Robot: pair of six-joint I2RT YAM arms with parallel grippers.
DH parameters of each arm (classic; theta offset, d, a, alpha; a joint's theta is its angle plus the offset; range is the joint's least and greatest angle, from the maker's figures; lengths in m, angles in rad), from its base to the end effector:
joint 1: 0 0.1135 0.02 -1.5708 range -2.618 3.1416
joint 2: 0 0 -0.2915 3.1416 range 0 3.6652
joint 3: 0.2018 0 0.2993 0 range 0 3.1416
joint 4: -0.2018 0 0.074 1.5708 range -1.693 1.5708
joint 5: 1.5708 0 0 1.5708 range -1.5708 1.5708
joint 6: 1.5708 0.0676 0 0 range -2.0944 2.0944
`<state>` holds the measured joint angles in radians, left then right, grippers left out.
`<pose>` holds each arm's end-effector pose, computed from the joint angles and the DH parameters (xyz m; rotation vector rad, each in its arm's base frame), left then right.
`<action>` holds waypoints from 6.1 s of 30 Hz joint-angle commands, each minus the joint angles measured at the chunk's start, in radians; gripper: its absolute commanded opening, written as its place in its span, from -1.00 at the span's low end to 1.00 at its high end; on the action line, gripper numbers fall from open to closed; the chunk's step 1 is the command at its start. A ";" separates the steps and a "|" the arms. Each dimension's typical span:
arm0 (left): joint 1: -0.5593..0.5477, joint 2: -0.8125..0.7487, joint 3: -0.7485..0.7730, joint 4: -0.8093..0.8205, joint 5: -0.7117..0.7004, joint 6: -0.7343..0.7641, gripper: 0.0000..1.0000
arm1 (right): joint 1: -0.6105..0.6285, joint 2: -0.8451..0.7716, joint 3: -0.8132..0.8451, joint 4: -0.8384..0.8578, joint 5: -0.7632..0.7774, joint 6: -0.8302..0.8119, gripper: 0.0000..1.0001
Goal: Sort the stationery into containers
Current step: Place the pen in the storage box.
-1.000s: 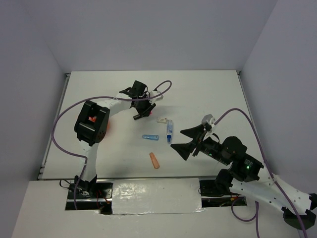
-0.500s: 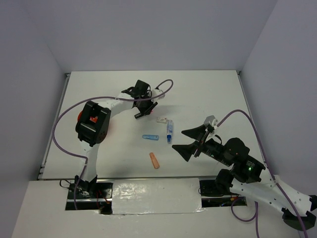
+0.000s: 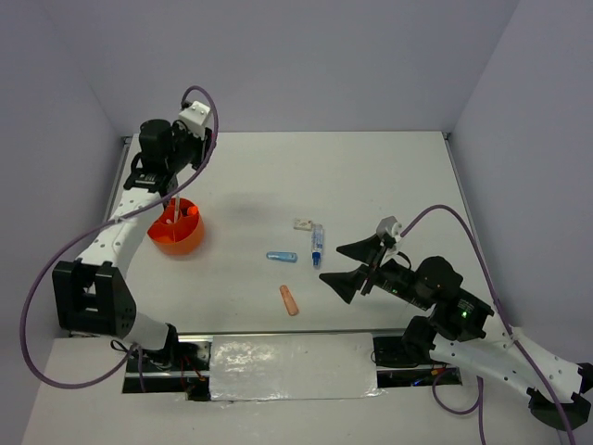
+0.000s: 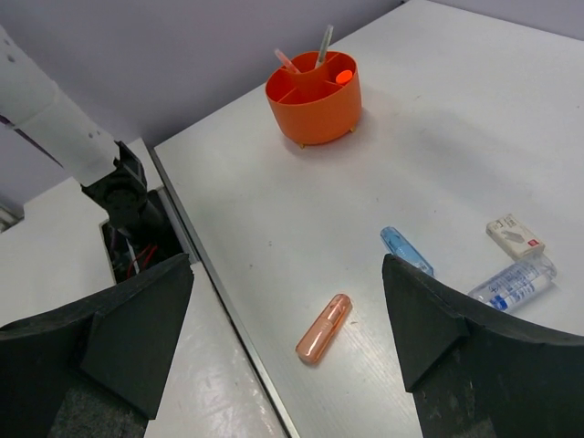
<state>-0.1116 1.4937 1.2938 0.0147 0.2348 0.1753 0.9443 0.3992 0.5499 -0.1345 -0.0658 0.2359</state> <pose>0.4298 -0.0640 0.3790 0.4186 1.7028 -0.1596 0.0983 0.1434 0.3324 -0.6199 1.5184 0.9718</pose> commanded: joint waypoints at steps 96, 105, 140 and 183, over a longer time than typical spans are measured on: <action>0.101 -0.081 -0.537 0.444 -0.358 -0.166 -0.41 | -0.004 0.007 0.025 0.010 -0.034 -0.046 0.83; 0.096 -0.084 -0.542 0.447 -0.371 -0.166 -0.23 | -0.004 0.000 0.019 0.010 -0.032 -0.044 0.83; 0.087 -0.099 -0.536 0.447 -0.355 -0.166 0.22 | -0.004 0.003 0.021 0.010 -0.028 -0.044 0.83; 0.084 -0.007 -0.458 0.427 -0.318 -0.148 -0.25 | -0.003 0.032 0.013 0.019 -0.038 -0.046 0.83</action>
<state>-0.0235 1.5013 0.8001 0.3958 -0.0994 0.0246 0.9443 0.4263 0.5499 -0.1425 -0.0944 0.2100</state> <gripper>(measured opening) 0.421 0.915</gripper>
